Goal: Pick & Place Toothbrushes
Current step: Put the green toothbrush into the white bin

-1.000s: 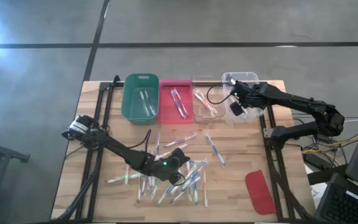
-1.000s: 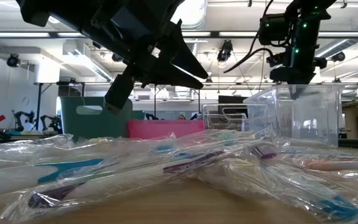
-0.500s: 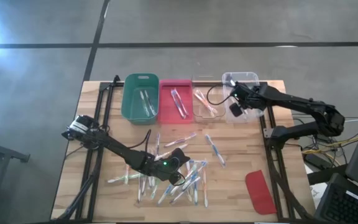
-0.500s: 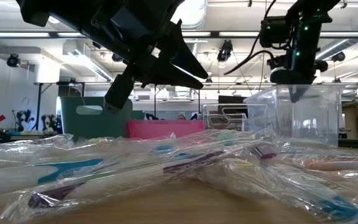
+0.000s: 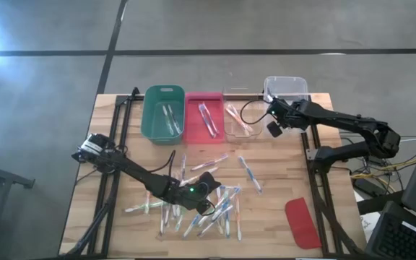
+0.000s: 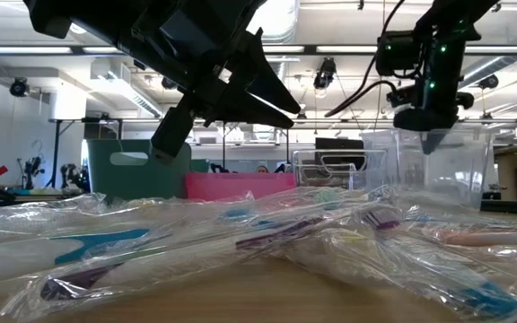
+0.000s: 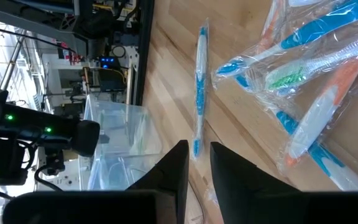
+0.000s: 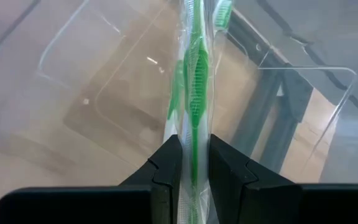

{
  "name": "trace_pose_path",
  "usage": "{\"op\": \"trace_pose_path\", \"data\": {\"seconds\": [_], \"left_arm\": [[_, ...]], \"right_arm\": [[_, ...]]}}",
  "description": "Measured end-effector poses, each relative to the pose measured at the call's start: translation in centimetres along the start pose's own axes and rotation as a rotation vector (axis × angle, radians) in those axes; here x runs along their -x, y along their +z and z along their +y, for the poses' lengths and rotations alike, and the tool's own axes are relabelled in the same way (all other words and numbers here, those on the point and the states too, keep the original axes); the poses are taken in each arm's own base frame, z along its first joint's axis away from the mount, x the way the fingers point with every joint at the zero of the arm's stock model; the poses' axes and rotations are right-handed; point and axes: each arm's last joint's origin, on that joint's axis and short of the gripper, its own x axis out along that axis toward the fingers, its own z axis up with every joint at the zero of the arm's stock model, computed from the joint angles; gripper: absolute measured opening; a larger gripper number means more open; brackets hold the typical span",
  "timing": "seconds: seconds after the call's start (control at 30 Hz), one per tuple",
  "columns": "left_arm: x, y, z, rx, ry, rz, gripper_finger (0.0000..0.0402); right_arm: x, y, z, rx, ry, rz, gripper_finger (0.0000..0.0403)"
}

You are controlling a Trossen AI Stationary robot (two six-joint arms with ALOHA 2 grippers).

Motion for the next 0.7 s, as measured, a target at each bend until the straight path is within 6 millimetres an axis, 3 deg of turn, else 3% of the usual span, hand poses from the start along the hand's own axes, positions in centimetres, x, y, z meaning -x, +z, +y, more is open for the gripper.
{"op": "trace_pose_path", "data": {"seconds": [0.7], "left_arm": [[0.0,0.0,0.0,0.003,0.000,0.000,0.0071]], "right_arm": [[-0.1,1.1,-1.4,-0.079,0.030,0.007,0.0058]]}}
